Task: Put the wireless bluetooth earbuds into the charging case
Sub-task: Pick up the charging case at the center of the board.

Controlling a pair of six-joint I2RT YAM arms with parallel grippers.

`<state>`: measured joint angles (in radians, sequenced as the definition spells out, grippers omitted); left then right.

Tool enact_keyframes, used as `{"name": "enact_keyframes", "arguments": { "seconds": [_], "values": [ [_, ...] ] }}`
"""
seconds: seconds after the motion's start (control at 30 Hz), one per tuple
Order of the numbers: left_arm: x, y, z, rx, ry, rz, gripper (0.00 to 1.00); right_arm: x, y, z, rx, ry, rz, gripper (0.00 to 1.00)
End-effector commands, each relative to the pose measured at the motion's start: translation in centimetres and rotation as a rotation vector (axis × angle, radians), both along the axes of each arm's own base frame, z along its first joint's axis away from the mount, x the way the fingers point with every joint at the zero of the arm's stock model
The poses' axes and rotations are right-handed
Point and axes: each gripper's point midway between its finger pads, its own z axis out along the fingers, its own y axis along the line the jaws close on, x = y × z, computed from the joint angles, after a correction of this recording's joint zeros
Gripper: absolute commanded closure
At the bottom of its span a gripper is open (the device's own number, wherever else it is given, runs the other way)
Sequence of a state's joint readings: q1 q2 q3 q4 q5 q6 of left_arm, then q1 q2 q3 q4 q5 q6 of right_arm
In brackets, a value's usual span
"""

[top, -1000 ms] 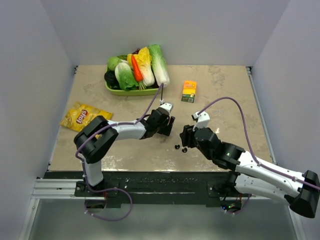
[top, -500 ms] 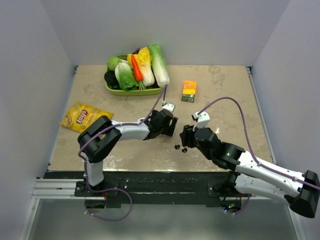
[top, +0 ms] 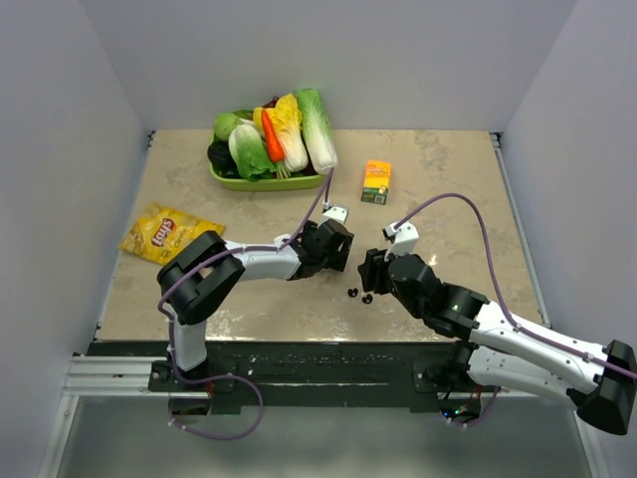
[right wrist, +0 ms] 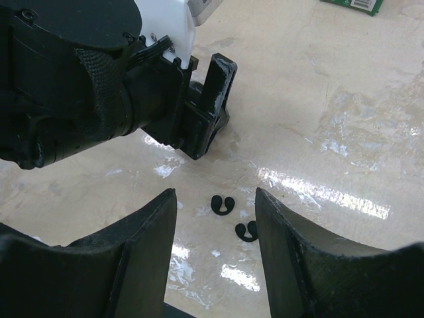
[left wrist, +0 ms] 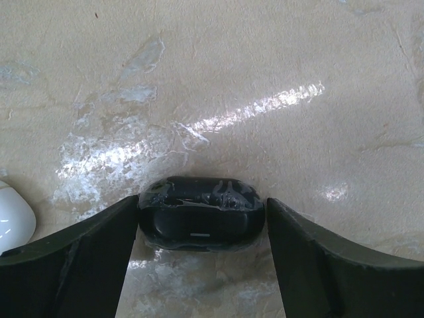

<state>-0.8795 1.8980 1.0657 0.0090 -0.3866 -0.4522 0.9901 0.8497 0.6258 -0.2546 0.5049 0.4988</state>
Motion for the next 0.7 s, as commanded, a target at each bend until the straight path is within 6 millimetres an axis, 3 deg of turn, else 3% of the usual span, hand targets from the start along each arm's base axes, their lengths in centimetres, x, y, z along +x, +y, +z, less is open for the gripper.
{"name": "enact_keyframes", "arguments": {
  "seconds": [0.0, 0.17, 0.3, 0.4, 0.5, 0.53, 0.6, 0.67],
  "values": [
    [-2.3, 1.9, -2.7, 0.095, 0.094, -0.001, 0.16, 0.1, 0.1, 0.6, 0.039, -0.015, -0.016, 0.46],
    [-2.6, 2.2, -2.7, 0.108, 0.094, -0.004, 0.13, 0.2, 0.1, 0.7, 0.039, -0.016, -0.014, 0.46],
    [-2.7, 2.2, -2.8, 0.112, 0.096, -0.015, 0.21, 0.2, 0.2, 0.6, 0.038, -0.016, -0.015, 0.46],
    [-2.9, 2.2, -2.9, 0.110, 0.095, -0.030, 0.36, 0.1, 0.1, 0.7, 0.041, -0.016, -0.016, 0.46],
    [-3.0, 2.2, -2.8, 0.097, 0.084, -0.042, 0.65, 0.1, -0.1, 1.2, 0.048, -0.020, -0.020, 0.46],
    [-2.9, 2.2, -2.6, 0.091, 0.073, -0.043, 0.80, 0.1, -0.1, 1.4, 0.054, -0.022, -0.020, 0.46],
    [-2.5, 2.0, -1.1, 0.040, 0.009, -0.041, 0.99, 0.1, -0.2, 2.5, 0.063, -0.032, -0.024, 0.46],
    [-2.0, 2.0, 0.7, -0.001, -0.056, -0.048, 1.00, 0.2, -0.4, 3.9, 0.079, -0.050, -0.034, 0.44]
  ]
}}
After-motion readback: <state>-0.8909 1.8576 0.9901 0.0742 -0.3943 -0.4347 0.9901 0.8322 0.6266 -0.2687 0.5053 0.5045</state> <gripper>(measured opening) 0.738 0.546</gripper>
